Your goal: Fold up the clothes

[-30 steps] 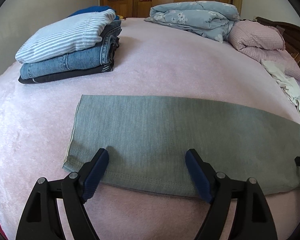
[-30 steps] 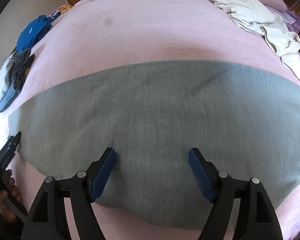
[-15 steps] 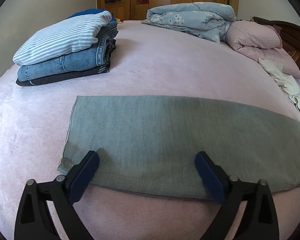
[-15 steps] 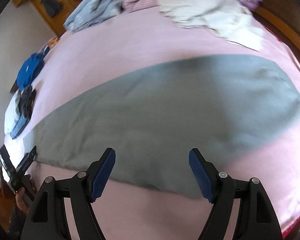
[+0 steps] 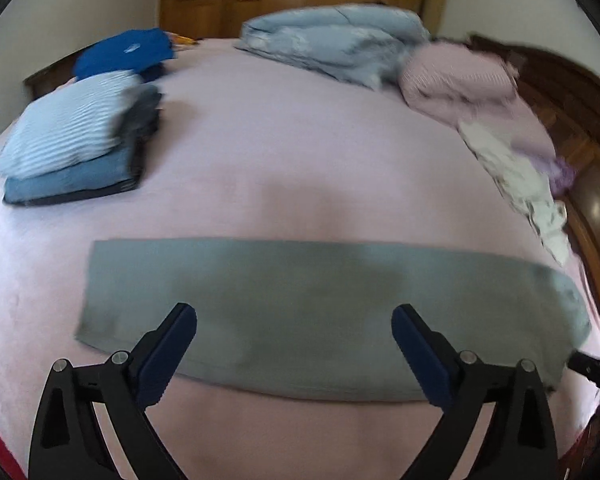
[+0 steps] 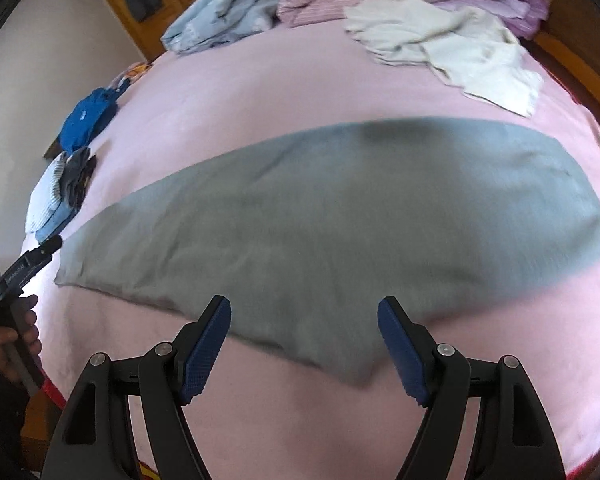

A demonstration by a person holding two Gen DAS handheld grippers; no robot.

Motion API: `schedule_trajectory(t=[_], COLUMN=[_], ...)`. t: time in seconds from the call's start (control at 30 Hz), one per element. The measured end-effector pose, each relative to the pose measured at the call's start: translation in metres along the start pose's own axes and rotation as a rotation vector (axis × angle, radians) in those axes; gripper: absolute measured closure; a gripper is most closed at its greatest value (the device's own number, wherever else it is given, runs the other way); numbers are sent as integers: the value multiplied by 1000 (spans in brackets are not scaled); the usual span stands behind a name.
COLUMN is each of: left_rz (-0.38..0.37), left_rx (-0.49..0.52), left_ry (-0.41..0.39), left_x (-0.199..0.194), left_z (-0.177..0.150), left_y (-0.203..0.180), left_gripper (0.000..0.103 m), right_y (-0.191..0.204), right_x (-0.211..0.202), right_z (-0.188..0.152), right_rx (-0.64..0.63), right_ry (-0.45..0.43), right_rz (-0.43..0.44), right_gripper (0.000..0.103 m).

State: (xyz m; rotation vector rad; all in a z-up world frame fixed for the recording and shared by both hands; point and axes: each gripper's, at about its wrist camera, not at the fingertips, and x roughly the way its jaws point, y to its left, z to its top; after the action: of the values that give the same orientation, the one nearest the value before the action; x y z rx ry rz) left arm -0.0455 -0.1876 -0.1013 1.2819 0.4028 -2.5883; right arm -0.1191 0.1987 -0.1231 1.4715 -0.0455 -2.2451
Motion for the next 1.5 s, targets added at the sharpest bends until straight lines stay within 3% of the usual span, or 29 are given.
schedule_trajectory(t=[0.23, 0.37, 0.43, 1.07, 1.13, 1.17, 1.5], left_rz=[67, 109, 130, 138, 114, 59, -22], left_rx=[36, 46, 77, 104, 94, 73, 62], left_ry=[102, 216, 225, 161, 146, 119, -15], left_x=[30, 58, 65, 53, 47, 38, 0], left_z=[-14, -33, -41, -51, -51, -49, -27], left_y=[-52, -56, -57, -52, -49, -43, 12], left_gripper=[4, 4, 1, 0, 2, 2, 1], right_y=[-20, -15, -10, 16, 21, 23, 38], right_x=[46, 45, 46, 49, 50, 50, 53], right_z=[-3, -9, -10, -16, -16, -17, -20], right_rx=[4, -49, -65, -67, -73, -77, -93], right_ry=[135, 118, 117, 98, 99, 100, 98], right_rz=[34, 41, 31, 14, 8, 3, -6], right_gripper=[27, 27, 27, 23, 22, 22, 19])
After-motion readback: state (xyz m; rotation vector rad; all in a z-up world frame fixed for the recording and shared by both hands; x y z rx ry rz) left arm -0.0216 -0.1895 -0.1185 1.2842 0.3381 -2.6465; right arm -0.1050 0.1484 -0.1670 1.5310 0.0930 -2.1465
